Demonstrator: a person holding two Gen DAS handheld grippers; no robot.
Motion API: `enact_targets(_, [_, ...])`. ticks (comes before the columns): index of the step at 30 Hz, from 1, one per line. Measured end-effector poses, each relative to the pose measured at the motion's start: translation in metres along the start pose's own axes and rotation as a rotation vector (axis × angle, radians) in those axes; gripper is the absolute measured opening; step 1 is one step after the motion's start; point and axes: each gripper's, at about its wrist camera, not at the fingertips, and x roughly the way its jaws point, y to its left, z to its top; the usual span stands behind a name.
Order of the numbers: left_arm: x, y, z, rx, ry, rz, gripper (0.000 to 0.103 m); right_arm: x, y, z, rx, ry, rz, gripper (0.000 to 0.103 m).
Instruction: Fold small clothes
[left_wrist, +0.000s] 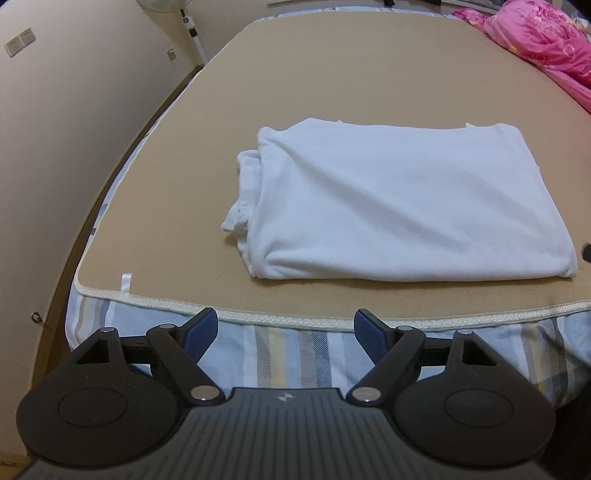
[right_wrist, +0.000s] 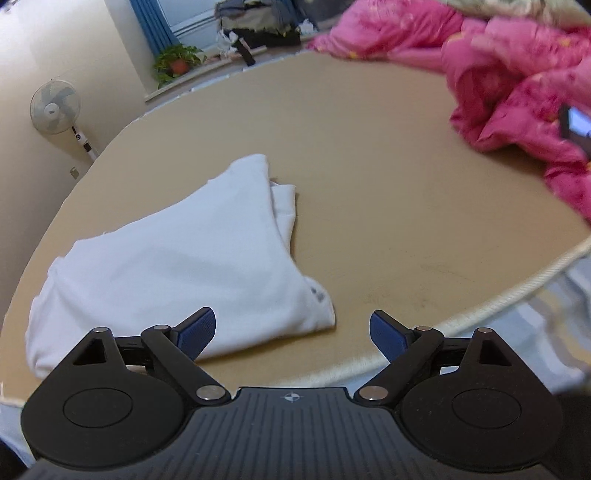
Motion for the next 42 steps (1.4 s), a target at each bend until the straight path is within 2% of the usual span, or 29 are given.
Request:
enact_targets(3, [0.003, -0.001, 0.004, 0.005, 0.001, 0.005, 0.086, 0.031, -0.016, 0.016, 0.070, 0.036, 0.036, 0.091])
enact_targets(6, [0.008, 0.000, 0.006, 0.003, 0.013, 0.015, 0.086, 0.055, -0.027, 0.026, 0.146, 0.053, 0.024, 0.091])
enact_targets(9, [0.015, 0.003, 0.008, -0.008, 0.030, 0.018, 0.086, 0.077, -0.027, 0.026, 0.165, 0.095, 0.043, 0.092])
enact_targets(11, [0.018, 0.005, 0.008, -0.012, 0.033, 0.022, 0.086, 0.092, -0.025, 0.020, 0.178, 0.156, 0.104, 0.098])
enact_targets(12, [0.019, 0.007, 0.008, -0.016, 0.034, 0.025, 0.086, 0.095, -0.024, 0.017, 0.186, 0.143, 0.122, 0.103])
enact_targets(15, [0.024, 0.011, 0.008, -0.026, 0.039, 0.025, 0.086, 0.096, -0.018, 0.013, 0.203, 0.111, 0.118, 0.102])
enact_targets(17, [0.026, 0.014, 0.008, -0.033, 0.044, 0.021, 0.086, 0.096, -0.014, 0.014, 0.211, 0.134, 0.193, 0.093])
enact_targets(19, [0.028, 0.016, 0.008, -0.045, 0.046, 0.015, 0.086, 0.097, -0.012, 0.015, 0.225, 0.184, 0.290, 0.050])
enact_targets(21, [0.029, 0.020, 0.007, -0.060, 0.046, 0.009, 0.086, 0.098, -0.017, 0.014, 0.281, 0.192, 0.298, 0.024])
enact_targets(26, [0.034, 0.031, 0.004, -0.081, 0.054, 0.006, 0.086, 0.108, -0.051, 0.000, 0.566, 0.216, 0.331, 0.024])
enact_targets(30, [0.040, 0.044, 0.002, -0.115, 0.069, 0.003, 0.086, 0.109, -0.072, -0.017, 0.822, 0.193, 0.361, 0.030])
enact_targets(32, [0.043, 0.051, 0.002, -0.131, 0.074, 0.002, 0.086, 0.110, -0.072, -0.020, 0.851, 0.184, 0.351, 0.023])
enact_targets(34, [0.045, 0.058, 0.000, -0.144, 0.072, 0.005, 0.086, 0.107, -0.066, -0.016, 0.796, 0.158, 0.304, 0.017])
enact_targets(39, [0.057, 0.084, -0.006, -0.195, 0.076, 0.023, 0.086, 0.094, -0.033, 0.001, 0.667, 0.115, 0.155, 0.015])
enact_targets(42, [0.068, 0.105, -0.011, -0.241, 0.100, 0.021, 0.086, 0.085, 0.005, 0.012, 0.499, 0.052, 0.034, 0.014])
